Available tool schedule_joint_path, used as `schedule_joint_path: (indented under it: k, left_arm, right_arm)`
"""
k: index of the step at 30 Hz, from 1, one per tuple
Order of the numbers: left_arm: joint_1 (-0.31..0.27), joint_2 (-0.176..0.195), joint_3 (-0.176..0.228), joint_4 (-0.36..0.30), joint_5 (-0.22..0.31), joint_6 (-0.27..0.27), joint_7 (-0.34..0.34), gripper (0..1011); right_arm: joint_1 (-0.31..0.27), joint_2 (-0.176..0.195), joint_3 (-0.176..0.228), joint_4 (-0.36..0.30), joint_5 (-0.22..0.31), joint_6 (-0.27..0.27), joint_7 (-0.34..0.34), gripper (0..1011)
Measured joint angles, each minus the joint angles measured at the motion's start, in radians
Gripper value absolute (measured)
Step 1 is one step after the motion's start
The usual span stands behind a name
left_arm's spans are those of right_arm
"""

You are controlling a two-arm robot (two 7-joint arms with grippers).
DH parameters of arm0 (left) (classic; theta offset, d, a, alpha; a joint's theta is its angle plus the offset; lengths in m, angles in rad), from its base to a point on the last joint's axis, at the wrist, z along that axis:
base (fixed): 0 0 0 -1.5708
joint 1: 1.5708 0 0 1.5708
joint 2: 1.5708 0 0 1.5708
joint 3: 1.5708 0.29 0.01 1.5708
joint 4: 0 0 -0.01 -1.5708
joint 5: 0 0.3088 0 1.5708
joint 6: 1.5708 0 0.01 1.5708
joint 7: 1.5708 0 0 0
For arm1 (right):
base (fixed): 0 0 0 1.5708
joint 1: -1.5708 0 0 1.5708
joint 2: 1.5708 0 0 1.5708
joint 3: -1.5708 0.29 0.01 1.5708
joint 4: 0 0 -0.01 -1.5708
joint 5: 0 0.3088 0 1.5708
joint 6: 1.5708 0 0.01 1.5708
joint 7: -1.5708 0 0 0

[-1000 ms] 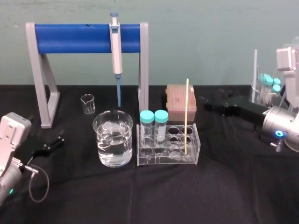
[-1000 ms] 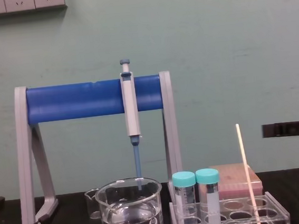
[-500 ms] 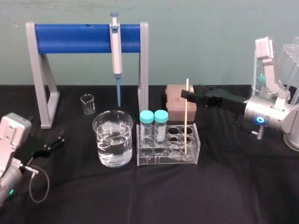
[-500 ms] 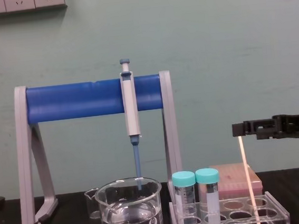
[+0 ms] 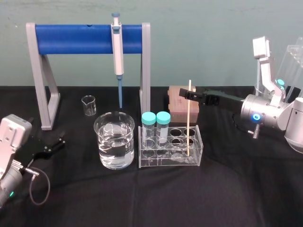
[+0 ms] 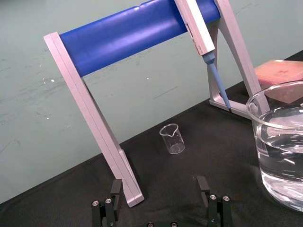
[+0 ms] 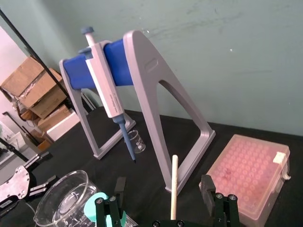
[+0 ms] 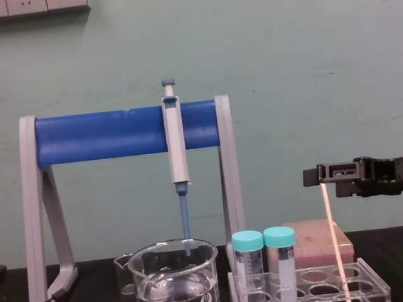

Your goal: Hold the thermometer with one hand and immerse one end into the beaker, then reinsert it into the test tube rack.

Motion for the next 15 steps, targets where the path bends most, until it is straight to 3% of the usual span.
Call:
schedule_joint_path:
  k: [15]
  left_arm:
    - [0.0,0.0,0.0,0.0,0.0,0.0,0.0,1004]
  right_arm:
    - [0.026,-0.017,-0.029,0.055,0.005,-0.007,-0.006,1003]
